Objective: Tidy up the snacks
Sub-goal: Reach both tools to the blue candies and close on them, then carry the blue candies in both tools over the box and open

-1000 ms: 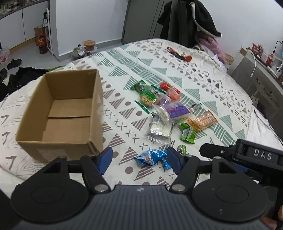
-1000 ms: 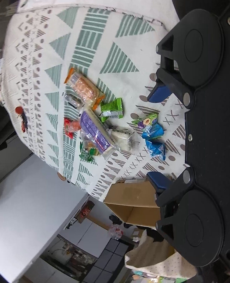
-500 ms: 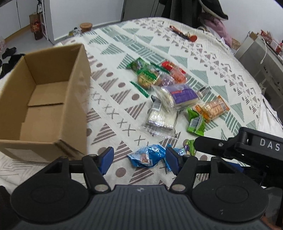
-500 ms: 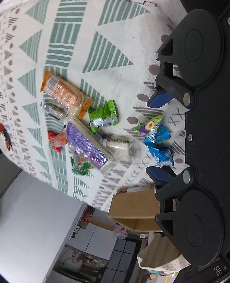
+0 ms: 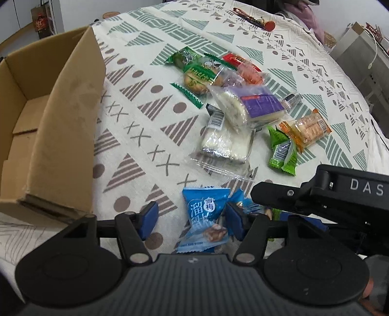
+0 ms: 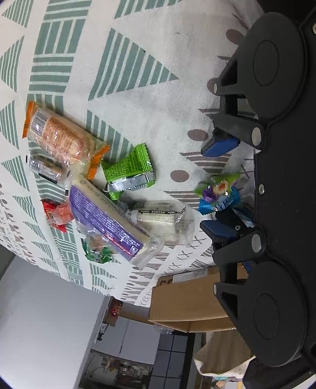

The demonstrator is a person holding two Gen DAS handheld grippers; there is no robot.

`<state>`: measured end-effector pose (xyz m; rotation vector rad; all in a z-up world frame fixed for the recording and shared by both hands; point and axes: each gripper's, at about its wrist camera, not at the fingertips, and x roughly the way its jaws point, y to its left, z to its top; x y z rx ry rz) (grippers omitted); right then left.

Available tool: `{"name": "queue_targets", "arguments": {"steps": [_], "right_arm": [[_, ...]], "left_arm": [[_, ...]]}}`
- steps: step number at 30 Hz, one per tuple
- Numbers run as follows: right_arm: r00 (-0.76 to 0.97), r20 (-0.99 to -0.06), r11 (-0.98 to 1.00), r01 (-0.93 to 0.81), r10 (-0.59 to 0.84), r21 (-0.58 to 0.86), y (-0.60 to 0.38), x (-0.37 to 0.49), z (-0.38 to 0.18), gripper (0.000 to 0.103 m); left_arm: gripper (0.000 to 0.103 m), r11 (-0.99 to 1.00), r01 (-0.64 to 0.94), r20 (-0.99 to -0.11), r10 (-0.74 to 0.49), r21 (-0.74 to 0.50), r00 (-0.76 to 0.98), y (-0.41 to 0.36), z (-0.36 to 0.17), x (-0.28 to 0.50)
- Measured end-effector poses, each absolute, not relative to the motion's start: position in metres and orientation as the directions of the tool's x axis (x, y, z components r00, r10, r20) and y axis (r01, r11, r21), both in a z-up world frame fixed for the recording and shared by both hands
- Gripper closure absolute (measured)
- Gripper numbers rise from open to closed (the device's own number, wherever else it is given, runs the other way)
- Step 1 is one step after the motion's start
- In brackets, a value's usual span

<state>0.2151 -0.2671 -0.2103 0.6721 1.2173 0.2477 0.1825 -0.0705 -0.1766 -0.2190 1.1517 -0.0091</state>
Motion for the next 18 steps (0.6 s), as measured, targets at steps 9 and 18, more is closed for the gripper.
{"name": "queue_targets", "arguments": {"steps": [9,18], "right_arm": [[0.327,-0.795,0.806,0.142,0.511,0.575,-0.255,0.216,-0.212,0.049],[0.326,-0.823,0.851,0.092,0.466,0.518,-0.244,0.212,-0.21,0.073]], "left_arm": [[0.076,0.974,-0.129,-0.9,-0.114,-0.184,0.42,-0.064,-0.176,0.176],[0.076,0.971,-0.139,-0.888,-0.113,-0.193,0.446,-0.056,-0.158,0.162]]}}
